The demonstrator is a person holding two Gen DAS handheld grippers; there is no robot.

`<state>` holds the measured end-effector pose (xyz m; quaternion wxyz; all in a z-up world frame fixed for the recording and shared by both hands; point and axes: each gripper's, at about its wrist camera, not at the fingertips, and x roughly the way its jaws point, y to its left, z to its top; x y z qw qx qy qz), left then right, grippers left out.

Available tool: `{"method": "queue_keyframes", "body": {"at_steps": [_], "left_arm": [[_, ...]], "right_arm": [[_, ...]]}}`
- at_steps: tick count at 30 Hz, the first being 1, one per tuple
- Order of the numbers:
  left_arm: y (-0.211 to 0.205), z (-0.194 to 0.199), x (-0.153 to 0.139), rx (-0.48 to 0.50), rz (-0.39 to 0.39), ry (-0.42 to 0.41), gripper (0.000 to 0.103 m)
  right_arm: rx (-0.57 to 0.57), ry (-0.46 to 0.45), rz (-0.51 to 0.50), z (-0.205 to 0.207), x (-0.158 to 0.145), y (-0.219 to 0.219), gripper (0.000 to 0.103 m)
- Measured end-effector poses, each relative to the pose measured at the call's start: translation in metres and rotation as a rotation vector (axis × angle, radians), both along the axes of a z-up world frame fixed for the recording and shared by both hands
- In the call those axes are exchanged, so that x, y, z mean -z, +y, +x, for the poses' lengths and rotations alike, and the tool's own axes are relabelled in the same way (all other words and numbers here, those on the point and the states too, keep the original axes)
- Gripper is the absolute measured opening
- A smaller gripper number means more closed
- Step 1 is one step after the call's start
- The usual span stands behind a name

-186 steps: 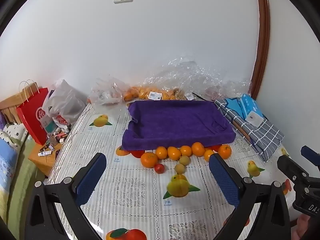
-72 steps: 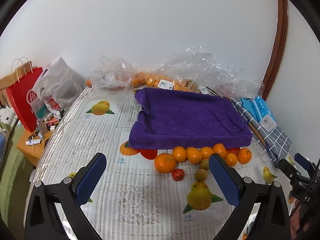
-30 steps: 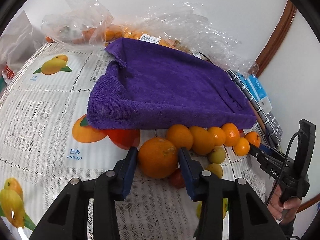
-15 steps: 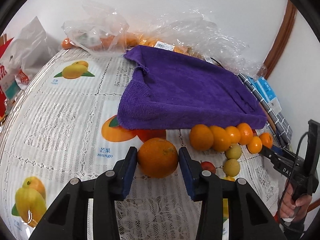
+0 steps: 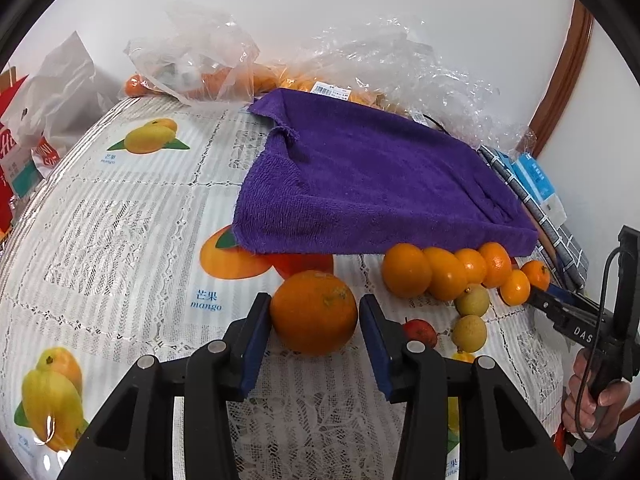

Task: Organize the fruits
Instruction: 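Close the left tool on the large orange while the right tool grasps another orange, then lift the held oranges with both tools and carry them over the purple towel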

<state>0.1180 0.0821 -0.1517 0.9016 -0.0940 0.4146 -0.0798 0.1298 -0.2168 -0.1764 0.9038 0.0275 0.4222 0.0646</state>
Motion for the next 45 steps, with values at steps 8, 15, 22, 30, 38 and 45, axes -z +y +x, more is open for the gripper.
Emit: {"method": "queue_keyframes", "body": {"at_steps": [8,15,22,30,38,45], "left_arm": [[0.003,-0.006,-0.003,-0.010,-0.018,-0.030,0.040],[-0.001,-0.013,-0.009,0.005,-0.020,-0.078,0.040],[0.004,-0.018,-0.015,-0.005,-0.050,-0.109,0.040],[0.005,-0.021,-0.049,-0.027,-0.084,-0.193,0.040],[-0.015,0.018,-0.093,-0.028,-0.053,-0.249,0.040],[-0.027,0.072,-0.097,-0.081,-0.051,-0.257,0.040]], "right_arm": [[-0.002,-0.017,0.007,-0.004,-0.002,0.000,0.043],[-0.029,-0.099,-0.004,-0.021,-0.012,0.006,0.043],[0.009,-0.114,0.016,-0.026,-0.015,-0.003,0.043],[0.020,-0.134,0.046,-0.027,-0.042,-0.005,0.043],[-0.006,-0.230,0.060,0.002,-0.089,0.002,0.043],[-0.021,-0.253,0.071,0.053,-0.097,0.014,0.043]]}}
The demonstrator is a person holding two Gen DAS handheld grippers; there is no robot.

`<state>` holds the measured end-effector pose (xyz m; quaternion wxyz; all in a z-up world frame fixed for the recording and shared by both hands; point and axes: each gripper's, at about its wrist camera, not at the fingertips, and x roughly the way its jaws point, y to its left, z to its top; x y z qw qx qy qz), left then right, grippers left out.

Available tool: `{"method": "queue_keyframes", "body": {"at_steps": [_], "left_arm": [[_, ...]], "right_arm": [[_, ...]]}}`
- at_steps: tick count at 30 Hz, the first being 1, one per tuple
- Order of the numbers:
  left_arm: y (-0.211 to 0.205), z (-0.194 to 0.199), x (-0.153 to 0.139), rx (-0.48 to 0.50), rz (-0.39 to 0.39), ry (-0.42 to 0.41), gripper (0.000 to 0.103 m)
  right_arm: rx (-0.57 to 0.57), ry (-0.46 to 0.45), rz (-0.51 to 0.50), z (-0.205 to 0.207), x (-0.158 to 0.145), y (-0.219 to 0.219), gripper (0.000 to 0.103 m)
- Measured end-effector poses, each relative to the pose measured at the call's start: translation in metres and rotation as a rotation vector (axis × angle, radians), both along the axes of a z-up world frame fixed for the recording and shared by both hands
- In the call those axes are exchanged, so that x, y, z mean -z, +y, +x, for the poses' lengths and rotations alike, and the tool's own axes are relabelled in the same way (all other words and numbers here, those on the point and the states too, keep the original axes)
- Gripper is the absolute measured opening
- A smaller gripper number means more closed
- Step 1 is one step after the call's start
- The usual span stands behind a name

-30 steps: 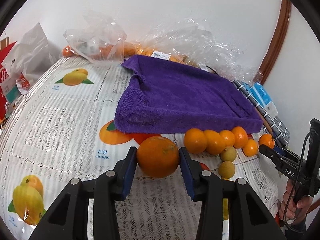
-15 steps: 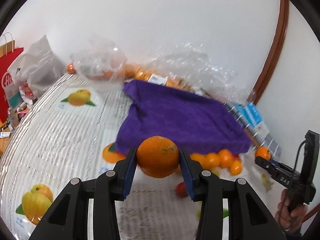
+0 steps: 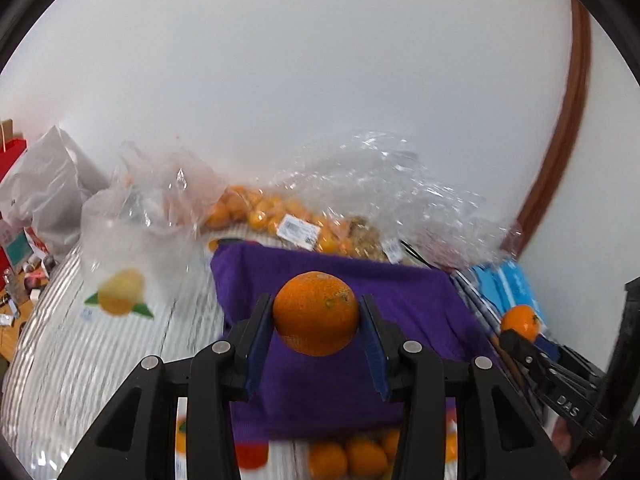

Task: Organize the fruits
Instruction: 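Lift the held oranges with both tools and carry them over the purple towel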

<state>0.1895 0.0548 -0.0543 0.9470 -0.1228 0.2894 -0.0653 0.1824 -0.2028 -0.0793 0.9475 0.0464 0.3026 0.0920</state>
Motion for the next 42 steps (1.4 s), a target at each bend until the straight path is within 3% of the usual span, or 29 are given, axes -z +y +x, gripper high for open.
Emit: {"method": "queue_keyframes", "body": {"at_steps": [7,16,20,24,42], "left_arm": [[-0.004,0.023,0.037,0.008,-0.008,0.054,0.040],[-0.009,0.035,0.055,0.027,-0.025,0.086,0.040],[-0.013,0.036,0.064,0.024,0.022,0.094,0.040],[-0.012,0.042,0.072,0.021,0.012,0.116,0.040],[-0.018,0.045,0.079,0.034,0.051,0.146,0.040]], "right_arm": [[-0.005,0.022,-0.007,0.032,0.018,0.010,0.043],[-0.011,0.105,-0.004,0.045,0.048,0.006,0.043],[0.003,0.155,0.021,0.053,0.063,-0.002,0.043],[0.012,0.174,0.015,0.056,0.071,-0.002,0.043],[-0.003,0.220,-0.042,0.062,0.085,0.010,0.043]]}}
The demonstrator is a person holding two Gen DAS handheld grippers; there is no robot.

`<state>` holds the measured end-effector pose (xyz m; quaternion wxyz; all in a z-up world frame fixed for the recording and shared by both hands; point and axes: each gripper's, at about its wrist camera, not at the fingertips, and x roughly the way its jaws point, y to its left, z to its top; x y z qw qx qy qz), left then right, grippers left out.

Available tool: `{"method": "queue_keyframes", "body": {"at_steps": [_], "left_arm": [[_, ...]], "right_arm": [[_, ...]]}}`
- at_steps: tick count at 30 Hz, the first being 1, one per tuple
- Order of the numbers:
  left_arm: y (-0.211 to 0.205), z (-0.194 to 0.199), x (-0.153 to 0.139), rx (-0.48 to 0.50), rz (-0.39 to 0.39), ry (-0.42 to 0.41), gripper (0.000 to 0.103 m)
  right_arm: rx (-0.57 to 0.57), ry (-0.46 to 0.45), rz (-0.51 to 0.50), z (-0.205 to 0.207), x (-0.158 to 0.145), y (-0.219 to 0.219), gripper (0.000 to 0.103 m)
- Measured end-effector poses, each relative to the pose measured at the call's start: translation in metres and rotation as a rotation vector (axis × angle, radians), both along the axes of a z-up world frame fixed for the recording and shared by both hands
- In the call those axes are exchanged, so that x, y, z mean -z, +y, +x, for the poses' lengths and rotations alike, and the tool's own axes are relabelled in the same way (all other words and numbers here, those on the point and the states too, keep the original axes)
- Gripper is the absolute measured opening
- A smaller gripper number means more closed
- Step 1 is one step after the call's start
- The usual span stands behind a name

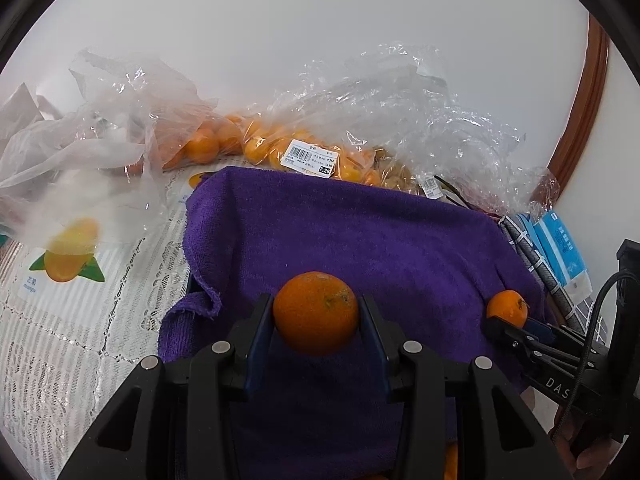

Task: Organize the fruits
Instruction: 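Lift the held oranges with both tools and carry them over the purple towel, then lower both oranges onto the purple towel and open both tools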

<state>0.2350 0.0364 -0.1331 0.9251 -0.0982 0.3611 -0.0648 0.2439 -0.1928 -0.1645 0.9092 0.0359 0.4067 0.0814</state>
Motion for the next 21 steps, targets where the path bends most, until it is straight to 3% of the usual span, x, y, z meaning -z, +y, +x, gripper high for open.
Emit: {"method": "queue_keyframes", "body": {"at_steps": [13,15,17,21], "left_arm": [[-0.004,0.000,-0.001,0.015,0.013,-0.005,0.040],[-0.004,0.000,-0.001,0.015,0.016,-0.006,0.040],[-0.003,0.000,-0.001,0.018,0.008,-0.009,0.040],[-0.003,-0.003,-0.004,0.019,-0.010,-0.024,0.044]], "right_arm": [[-0.007,-0.002,-0.003,0.000,0.000,0.002,0.045],[-0.005,-0.016,-0.002,-0.002,-0.002,0.001,0.047],[0.007,-0.034,0.000,-0.004,-0.006,-0.001,0.057],[0.036,-0.064,0.019,-0.009,-0.013,-0.009,0.060]]}}
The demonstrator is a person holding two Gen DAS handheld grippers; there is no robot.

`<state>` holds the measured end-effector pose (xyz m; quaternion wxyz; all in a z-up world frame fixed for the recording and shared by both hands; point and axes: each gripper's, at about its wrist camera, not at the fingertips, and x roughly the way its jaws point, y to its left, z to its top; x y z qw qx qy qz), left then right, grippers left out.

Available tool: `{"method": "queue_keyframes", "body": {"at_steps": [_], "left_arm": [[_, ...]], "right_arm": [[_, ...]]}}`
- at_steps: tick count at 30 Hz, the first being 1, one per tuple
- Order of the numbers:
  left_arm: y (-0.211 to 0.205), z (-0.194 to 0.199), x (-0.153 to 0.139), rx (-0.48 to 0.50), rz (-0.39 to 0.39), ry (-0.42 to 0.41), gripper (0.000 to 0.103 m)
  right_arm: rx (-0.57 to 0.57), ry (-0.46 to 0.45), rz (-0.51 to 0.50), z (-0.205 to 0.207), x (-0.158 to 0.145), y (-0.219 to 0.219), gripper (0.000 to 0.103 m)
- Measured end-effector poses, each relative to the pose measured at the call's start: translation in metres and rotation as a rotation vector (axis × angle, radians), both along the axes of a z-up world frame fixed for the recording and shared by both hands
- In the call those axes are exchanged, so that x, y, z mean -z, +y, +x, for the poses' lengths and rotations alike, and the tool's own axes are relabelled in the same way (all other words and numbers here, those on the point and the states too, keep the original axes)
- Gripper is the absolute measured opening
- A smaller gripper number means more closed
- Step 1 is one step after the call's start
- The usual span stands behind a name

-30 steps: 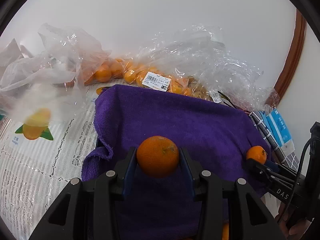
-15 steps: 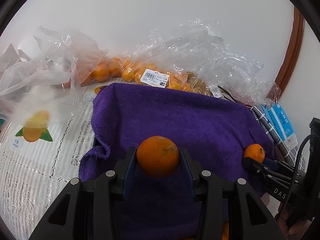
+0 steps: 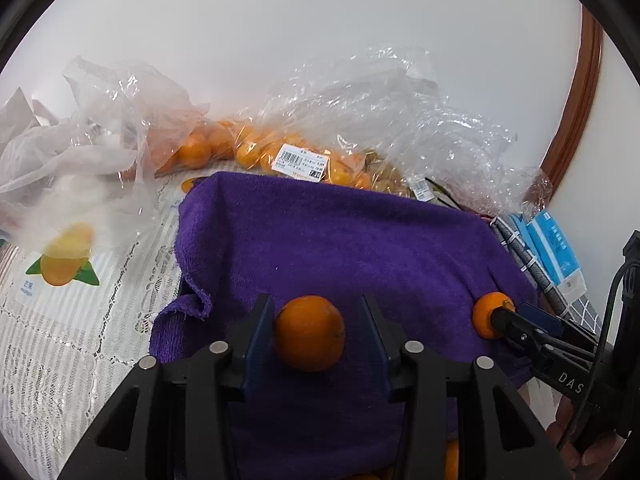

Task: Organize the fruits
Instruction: 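Lower both oranges onto the purple towel and open both tools, then withdraw both open tools from the towel back toward the fruit row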

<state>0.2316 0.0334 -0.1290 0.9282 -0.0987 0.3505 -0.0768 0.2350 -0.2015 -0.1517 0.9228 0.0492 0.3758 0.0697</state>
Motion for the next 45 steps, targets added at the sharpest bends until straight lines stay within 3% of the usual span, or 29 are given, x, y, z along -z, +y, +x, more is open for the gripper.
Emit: {"method": "queue_keyframes", "body": {"at_steps": [10,16,19,26,30,35,45], "left_arm": [[-0.006,-0.014,-0.014,0.007,0.007,-0.099,0.044],[-0.007,-0.019,-0.021,-0.007,0.019,-0.130,0.044],[-0.004,-0.020,-0.024,0.014,-0.023,-0.121,0.044],[-0.006,-0.031,-0.037,0.010,-0.006,-0.146,0.044],[0.002,-0.039,-0.046,0.013,-0.056,-0.116,0.044],[0.011,-0.067,-0.050,0.018,0.000,-0.107,0.044],[0.051,-0.111,-0.014,-0.040,0.003,-0.040,0.049]], "right_arm": [[0.067,-0.064,-0.027,-0.014,-0.016,-0.007,0.060],[0.068,-0.030,0.061,-0.019,-0.023,-0.014,0.059],[0.068,-0.038,0.043,-0.029,-0.028,-0.014,0.058],[0.058,-0.009,-0.001,-0.061,-0.030,-0.009,0.058],[0.054,-0.009,-0.023,-0.080,-0.031,-0.007,0.058],[0.063,-0.015,-0.018,-0.100,-0.031,-0.008,0.058],[0.045,0.014,-0.001,-0.115,-0.013,0.002,0.058]]}}
